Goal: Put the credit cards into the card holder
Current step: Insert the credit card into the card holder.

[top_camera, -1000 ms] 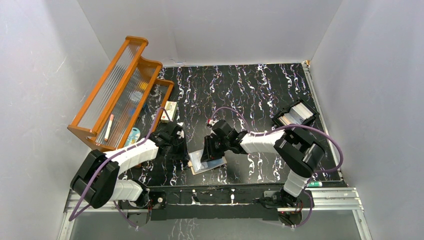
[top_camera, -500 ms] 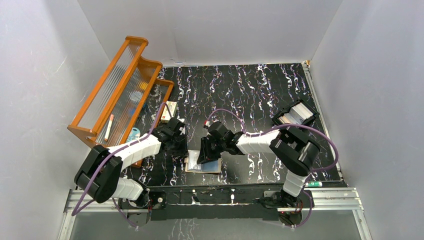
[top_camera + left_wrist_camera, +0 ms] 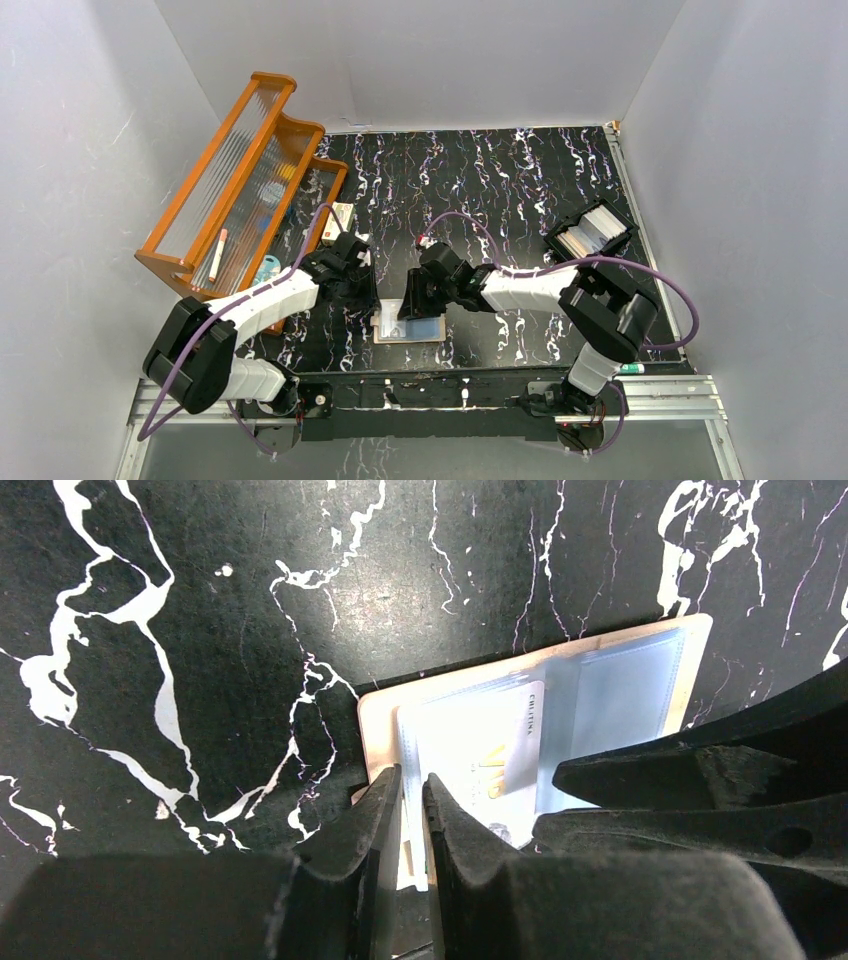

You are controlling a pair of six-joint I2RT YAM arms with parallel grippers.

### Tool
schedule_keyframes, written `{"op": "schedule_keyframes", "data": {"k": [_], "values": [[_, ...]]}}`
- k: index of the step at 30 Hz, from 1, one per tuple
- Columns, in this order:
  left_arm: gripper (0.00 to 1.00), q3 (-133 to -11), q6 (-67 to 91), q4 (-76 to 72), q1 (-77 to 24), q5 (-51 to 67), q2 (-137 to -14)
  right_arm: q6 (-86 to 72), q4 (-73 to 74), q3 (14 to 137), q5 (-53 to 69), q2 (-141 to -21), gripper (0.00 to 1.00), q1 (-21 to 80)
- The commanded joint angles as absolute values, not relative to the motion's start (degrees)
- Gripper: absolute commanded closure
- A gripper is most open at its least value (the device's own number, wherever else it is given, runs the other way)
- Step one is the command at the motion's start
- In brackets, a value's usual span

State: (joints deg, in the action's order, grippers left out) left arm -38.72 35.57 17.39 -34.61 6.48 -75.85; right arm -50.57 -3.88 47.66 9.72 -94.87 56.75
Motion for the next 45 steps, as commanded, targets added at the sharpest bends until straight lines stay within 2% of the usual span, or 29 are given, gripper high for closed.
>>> {"op": "schedule_keyframes", "data": {"k": [1,12,19,23,26,30,33,36,43,44,45], "values": [[0.87,-39.14,35.91,18.25,-34.81,7.88,-73.74,-51.94,-4.85,48.77,8.81,-95.84,0.63,56.77],[0.87,-36.35,36.95,15.69,-34.80,9.30,-74.19,-51.00,-9.19,51.63,12.14,-99.40,0.67,57.09],[0.88,-36.15,37.89,15.01,-34.81,11.15,-72.72,-50.31,-10.86,51.71,13.58,-102.21,0.81,57.24],[0.88,-37.05,38.34,14.79,-34.76,12.40,-72.01,-50.39,-11.03,51.38,13.52,-101.31,0.81,57.30],[0.84,-39.02,37.77,16.51,-34.81,12.15,-71.71,-49.20,-6.23,51.67,10.93,-97.47,0.74,56.61],[0.70,-41.89,36.32,19.11,-34.82,9.45,-69.49,-40.67,0.19,51.81,7.65,-91.77,0.64,55.16],[0.63,-43.67,34.44,20.33,-34.81,8.69,-68.19,-36.22,4.51,51.32,7.21,-88.91,0.62,52.22],[0.50,-46.69,32.27,22.83,-34.80,8.06,-66.50,-31.49,10.69,51.62,5.83,-84.65,0.61,46.36],[0.29,-51.21,25.99,26.32,-34.76,7.45,-61.10,-14.97,26.98,61.81,-10.61,-79.72,0.55,32.92],[0.14,-51.64,25.34,26.75,-34.80,7.38,-60.81,-13.26,28.42,63.24,-13.93,-79.71,0.54,31.55],[0.03,-51.98,24.61,27.10,-34.81,7.46,-60.67,-11.49,29.43,64.36,-17.02,-79.67,0.54,30.08]]}}
